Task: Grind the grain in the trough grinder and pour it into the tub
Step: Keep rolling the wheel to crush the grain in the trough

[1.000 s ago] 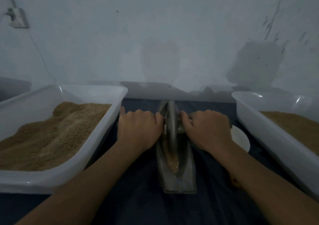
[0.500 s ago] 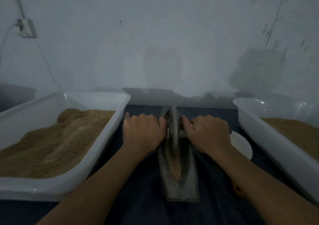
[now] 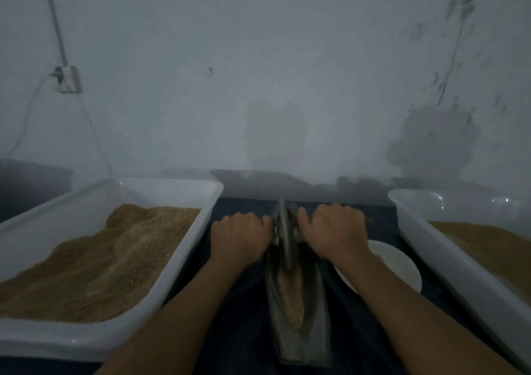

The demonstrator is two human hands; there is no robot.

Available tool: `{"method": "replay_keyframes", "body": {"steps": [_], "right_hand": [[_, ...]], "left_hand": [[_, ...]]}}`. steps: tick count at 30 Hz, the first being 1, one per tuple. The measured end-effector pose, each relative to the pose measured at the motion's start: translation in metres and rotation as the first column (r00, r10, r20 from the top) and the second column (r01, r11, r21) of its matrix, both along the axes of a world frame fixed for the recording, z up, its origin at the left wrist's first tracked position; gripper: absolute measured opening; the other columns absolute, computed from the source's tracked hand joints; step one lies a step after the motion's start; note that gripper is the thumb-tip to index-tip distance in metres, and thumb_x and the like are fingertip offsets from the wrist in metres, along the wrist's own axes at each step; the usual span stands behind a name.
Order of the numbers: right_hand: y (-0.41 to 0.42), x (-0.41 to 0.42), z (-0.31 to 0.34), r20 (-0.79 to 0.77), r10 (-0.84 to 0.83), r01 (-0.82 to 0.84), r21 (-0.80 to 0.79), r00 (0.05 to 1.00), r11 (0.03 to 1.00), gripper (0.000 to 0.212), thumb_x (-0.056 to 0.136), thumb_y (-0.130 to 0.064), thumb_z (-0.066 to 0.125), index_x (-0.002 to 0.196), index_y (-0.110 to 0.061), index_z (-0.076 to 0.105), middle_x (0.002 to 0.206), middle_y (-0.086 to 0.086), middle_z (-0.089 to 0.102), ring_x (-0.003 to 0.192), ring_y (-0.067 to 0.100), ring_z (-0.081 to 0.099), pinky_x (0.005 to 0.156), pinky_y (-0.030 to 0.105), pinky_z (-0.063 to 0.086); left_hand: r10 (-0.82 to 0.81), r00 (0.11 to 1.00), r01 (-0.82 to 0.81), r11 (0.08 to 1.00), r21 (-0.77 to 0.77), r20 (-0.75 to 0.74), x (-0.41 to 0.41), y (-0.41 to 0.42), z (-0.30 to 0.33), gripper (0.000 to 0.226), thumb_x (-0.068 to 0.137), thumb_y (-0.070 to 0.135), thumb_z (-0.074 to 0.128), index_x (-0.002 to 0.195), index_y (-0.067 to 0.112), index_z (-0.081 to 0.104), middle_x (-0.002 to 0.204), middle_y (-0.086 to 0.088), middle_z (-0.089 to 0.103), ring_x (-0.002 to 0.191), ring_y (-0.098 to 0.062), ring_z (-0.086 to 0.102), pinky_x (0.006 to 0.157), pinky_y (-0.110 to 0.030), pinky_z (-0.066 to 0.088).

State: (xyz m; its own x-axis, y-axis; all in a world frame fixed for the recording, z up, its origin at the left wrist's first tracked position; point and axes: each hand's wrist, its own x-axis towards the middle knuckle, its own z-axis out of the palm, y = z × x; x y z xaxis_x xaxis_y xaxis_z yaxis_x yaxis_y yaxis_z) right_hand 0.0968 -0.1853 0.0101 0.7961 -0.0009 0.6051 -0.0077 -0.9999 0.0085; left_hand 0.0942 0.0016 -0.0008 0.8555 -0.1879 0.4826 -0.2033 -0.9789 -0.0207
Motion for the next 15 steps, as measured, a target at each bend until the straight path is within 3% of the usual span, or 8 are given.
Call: {"method": "replay_keyframes", "body": {"steps": [3, 5, 6, 7, 9, 12, 15], "right_hand": [[-0.015, -0.032, -0.03, 0.193, 0.102, -0.096, -0.039, 0.976, 0.995, 0.061, 0.099, -0.051, 0.027, 0.047, -0.022, 0.04, 0.045, -0.003, 0.039, 0.04, 0.023, 0.044, 0.049, 0.028, 0.035], [-0.029, -0.046, -0.043, 0.225, 0.145, -0.136, -0.057, 0.963, 0.989, 0.067, 0.105, -0.051, 0.021, 0.048, -0.025, 0.045, 0.042, -0.008, 0.041, 0.037, 0.015, 0.04, 0.063, 0.032, 0.047], [-0.032, -0.047, -0.044, 0.2, 0.136, -0.127, -0.06, 0.97, 0.99, 0.07, 0.105, -0.053, 0.017, 0.049, -0.025, 0.049, 0.043, -0.007, 0.045, 0.04, 0.014, 0.042, 0.083, 0.039, 0.05], [-0.03, -0.044, -0.041, 0.159, 0.111, -0.099, -0.08, 0.981, 0.992, 0.074, 0.104, -0.054, 0.012, 0.051, -0.023, 0.053, 0.046, -0.006, 0.049, 0.043, 0.014, 0.045, 0.102, 0.044, 0.043], [-0.019, -0.026, -0.026, 0.04, 0.031, -0.025, -0.133, 0.999, 0.991, 0.076, 0.1, -0.058, 0.003, 0.057, -0.02, 0.053, 0.054, -0.005, 0.051, 0.055, 0.018, 0.051, 0.121, 0.052, 0.023], [-0.005, -0.003, 0.001, -0.113, -0.049, 0.044, -0.049, 0.992, 0.998, 0.083, 0.096, -0.068, 0.001, 0.061, -0.017, 0.057, 0.062, -0.001, 0.058, 0.077, 0.023, 0.065, 0.123, 0.057, 0.011], [-0.007, -0.005, -0.001, -0.126, -0.056, 0.048, -0.067, 0.99, 0.997, 0.105, 0.084, -0.077, -0.021, 0.067, -0.018, 0.065, 0.056, -0.004, 0.05, 0.07, 0.024, 0.061, 0.118, 0.064, 0.016]], "left_hand": [[-0.085, 0.993, 0.08, 0.995, 0.066, 0.082, -0.033, 0.005, -0.015, 0.027, 0.102, 0.027, 0.026, 0.081, 0.019, 0.042, 0.066, 0.002, 0.038, 0.053, -0.019, 0.036, 0.053, -0.031, 0.028], [-0.085, 0.993, 0.083, 0.996, 0.022, 0.078, -0.045, 0.004, -0.015, 0.039, 0.1, 0.029, 0.012, 0.074, 0.021, 0.04, 0.06, 0.003, 0.038, 0.047, -0.019, 0.03, 0.053, -0.035, 0.03], [-0.054, 0.996, 0.055, 0.998, -0.015, 0.074, -0.046, 0.003, -0.013, 0.041, 0.099, 0.029, 0.009, 0.072, 0.022, 0.04, 0.059, 0.002, 0.041, 0.048, -0.019, 0.031, 0.062, -0.041, 0.041], [-0.024, 0.999, 0.027, 0.997, -0.076, 0.037, -0.044, 0.0, -0.01, 0.041, 0.097, 0.027, 0.01, 0.072, 0.021, 0.042, 0.06, 0.002, 0.045, 0.049, -0.021, 0.033, 0.079, -0.053, 0.047], [0.089, 0.994, -0.098, 0.981, -0.166, -0.065, -0.029, -0.007, -0.002, 0.046, 0.094, 0.029, 0.006, 0.077, 0.02, 0.047, 0.066, 0.002, 0.047, 0.06, -0.026, 0.045, 0.103, -0.062, 0.039], [0.143, 0.98, -0.166, 0.972, -0.169, -0.141, 0.0, -0.011, 0.012, 0.053, 0.103, 0.04, 0.011, 0.087, 0.018, 0.057, 0.074, 0.003, 0.052, 0.076, -0.028, 0.056, 0.102, -0.058, 0.04], [0.102, 0.987, -0.116, 0.987, -0.111, -0.125, -0.001, -0.01, 0.008, 0.063, 0.099, 0.045, 0.004, 0.102, 0.023, 0.063, 0.07, 0.004, 0.05, 0.06, -0.024, 0.036, 0.105, -0.068, 0.034]]}}
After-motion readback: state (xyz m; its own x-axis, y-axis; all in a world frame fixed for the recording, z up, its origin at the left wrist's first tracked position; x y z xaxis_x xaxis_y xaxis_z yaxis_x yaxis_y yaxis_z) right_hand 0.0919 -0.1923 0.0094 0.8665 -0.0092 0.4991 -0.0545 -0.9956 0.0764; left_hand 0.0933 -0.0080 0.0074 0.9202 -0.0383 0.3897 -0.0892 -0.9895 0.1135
